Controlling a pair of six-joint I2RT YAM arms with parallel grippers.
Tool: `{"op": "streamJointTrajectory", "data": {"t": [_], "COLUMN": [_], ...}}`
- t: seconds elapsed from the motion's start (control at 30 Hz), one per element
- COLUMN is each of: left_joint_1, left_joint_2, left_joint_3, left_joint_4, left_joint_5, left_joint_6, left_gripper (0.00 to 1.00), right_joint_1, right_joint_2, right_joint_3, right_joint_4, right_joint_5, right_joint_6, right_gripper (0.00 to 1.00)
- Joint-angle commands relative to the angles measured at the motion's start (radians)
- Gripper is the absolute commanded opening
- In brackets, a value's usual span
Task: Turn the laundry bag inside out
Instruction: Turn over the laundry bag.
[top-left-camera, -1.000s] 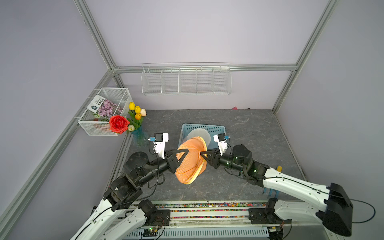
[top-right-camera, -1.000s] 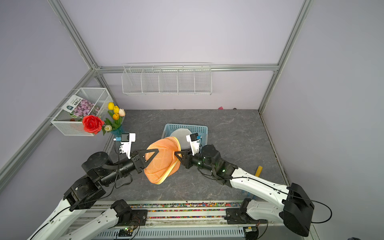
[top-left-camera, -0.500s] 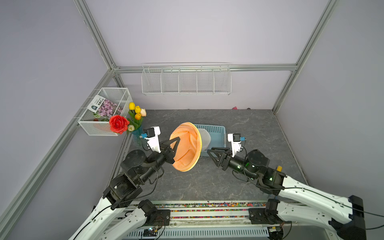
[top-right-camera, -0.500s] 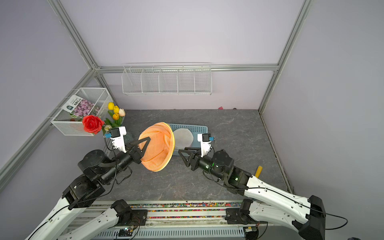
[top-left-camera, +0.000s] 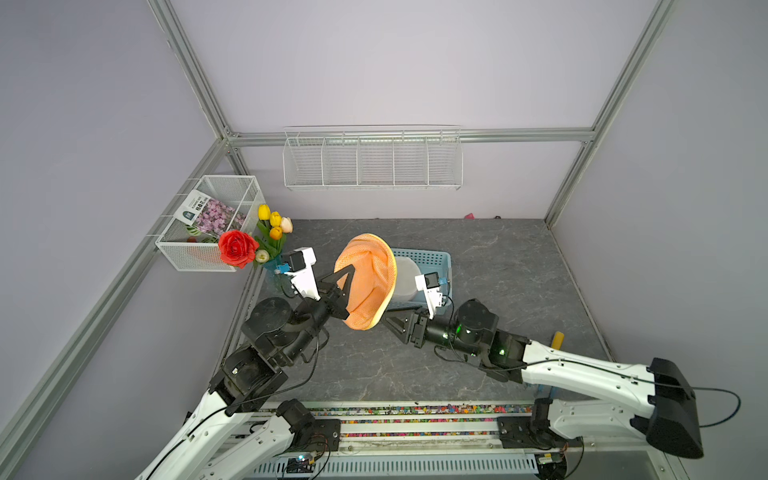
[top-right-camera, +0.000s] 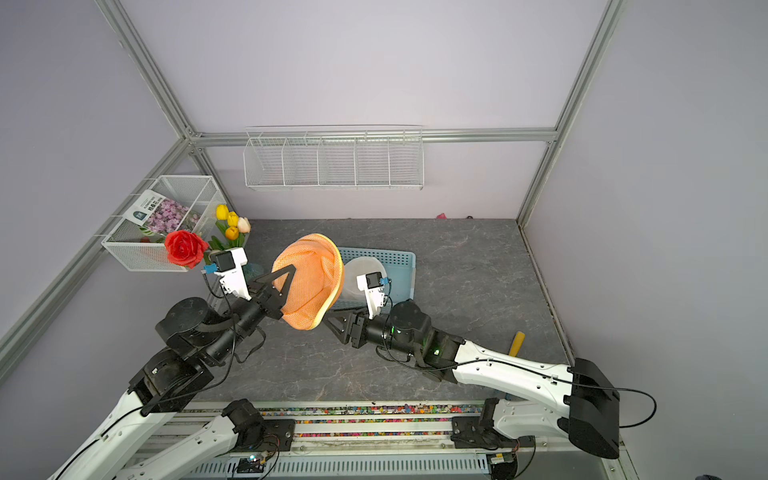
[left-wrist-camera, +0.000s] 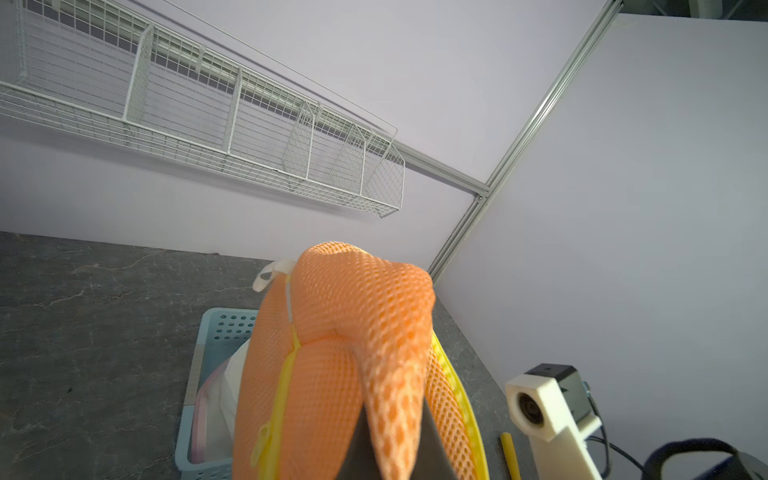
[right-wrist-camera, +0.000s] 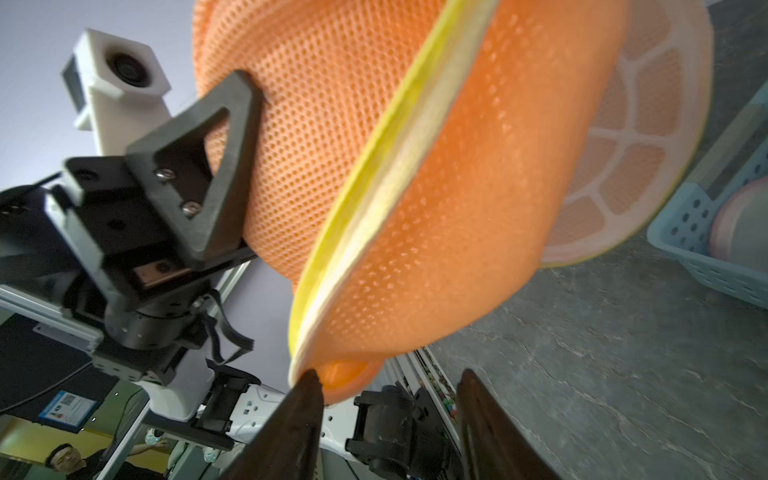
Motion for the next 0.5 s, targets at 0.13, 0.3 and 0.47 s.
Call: {"op": "streamJointTrajectory", "data": {"t": [0.13, 0.3, 0.47], "left_joint_1": [0.005, 0.005, 0.005], "left_joint_2": [-0.018, -0.006, -0.004], "left_joint_3": [-0.015, -0.016, -0.015], "left_joint_4": [0.036, 0.044, 0.045], "left_joint_5": [-0.058, -0.031, -0.013], "left_joint_6": [0.026, 0.018, 0.020], "left_gripper": [0.00, 0.00, 0.00], "right_joint_1": [0.033, 0.033, 0.033], "right_joint_2": [-0.086, -0.003, 0.056], "right_joint_3": [-0.015, 0.058, 0.106], "right_joint_4": [-0.025, -0.028, -0.055], "right_joint_5": [0.077, 0.007, 0.034], "right_joint_6": [-0.047, -0.046, -0.048], "right_gripper": [0.59, 0.61, 0.58]}}
